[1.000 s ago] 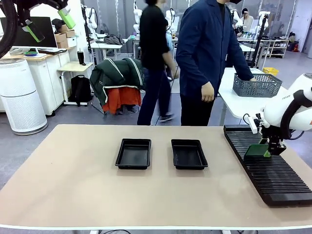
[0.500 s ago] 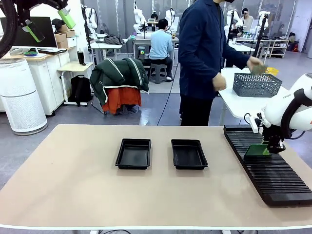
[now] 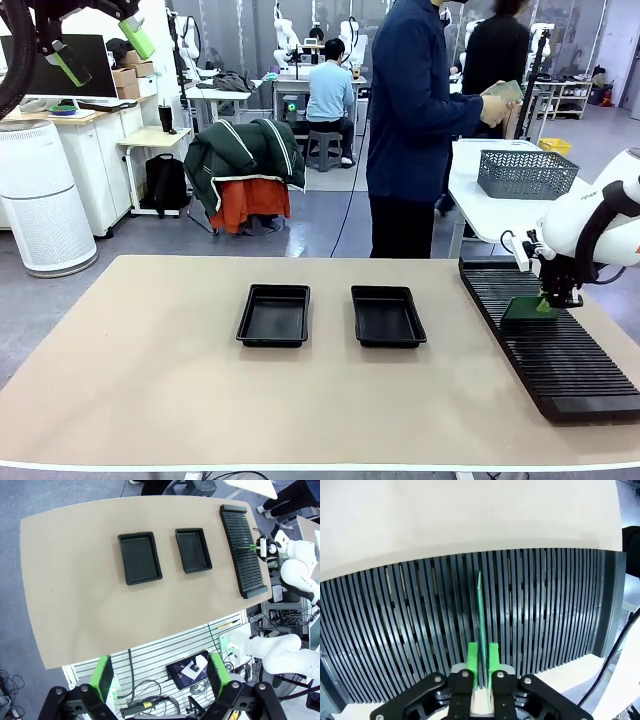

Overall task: Inspect and transfer BCBs to ESD trays.
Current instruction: Pick up the Blank PCB from the PCB Rack and place it in the left ESD tray.

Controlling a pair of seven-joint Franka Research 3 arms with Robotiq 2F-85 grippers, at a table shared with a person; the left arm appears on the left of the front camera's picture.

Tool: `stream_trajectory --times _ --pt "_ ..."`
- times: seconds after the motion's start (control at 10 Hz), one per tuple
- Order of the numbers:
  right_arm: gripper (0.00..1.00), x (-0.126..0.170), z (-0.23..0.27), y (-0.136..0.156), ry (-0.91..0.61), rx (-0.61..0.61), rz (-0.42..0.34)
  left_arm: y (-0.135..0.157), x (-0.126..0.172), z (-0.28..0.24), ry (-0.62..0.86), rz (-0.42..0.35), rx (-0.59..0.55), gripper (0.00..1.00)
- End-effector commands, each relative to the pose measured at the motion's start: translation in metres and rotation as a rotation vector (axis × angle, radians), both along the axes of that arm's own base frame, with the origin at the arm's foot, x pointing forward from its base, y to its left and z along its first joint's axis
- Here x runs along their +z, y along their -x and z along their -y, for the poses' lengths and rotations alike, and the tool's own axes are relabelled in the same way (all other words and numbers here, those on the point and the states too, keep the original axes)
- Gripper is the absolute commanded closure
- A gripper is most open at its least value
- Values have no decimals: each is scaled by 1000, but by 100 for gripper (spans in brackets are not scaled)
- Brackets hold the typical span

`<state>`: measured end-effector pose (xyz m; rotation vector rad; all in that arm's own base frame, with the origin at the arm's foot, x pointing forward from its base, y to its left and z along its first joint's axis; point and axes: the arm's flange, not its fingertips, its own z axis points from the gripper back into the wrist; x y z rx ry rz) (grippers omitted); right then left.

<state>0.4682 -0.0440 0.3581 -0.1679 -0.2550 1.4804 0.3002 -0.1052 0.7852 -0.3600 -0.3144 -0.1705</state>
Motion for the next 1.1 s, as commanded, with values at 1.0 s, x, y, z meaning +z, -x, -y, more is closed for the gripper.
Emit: stream_trajectory --times 1.0 --pt "98 2 -2 -1 4 4 1 0 -1 1 12 7 -7 0"
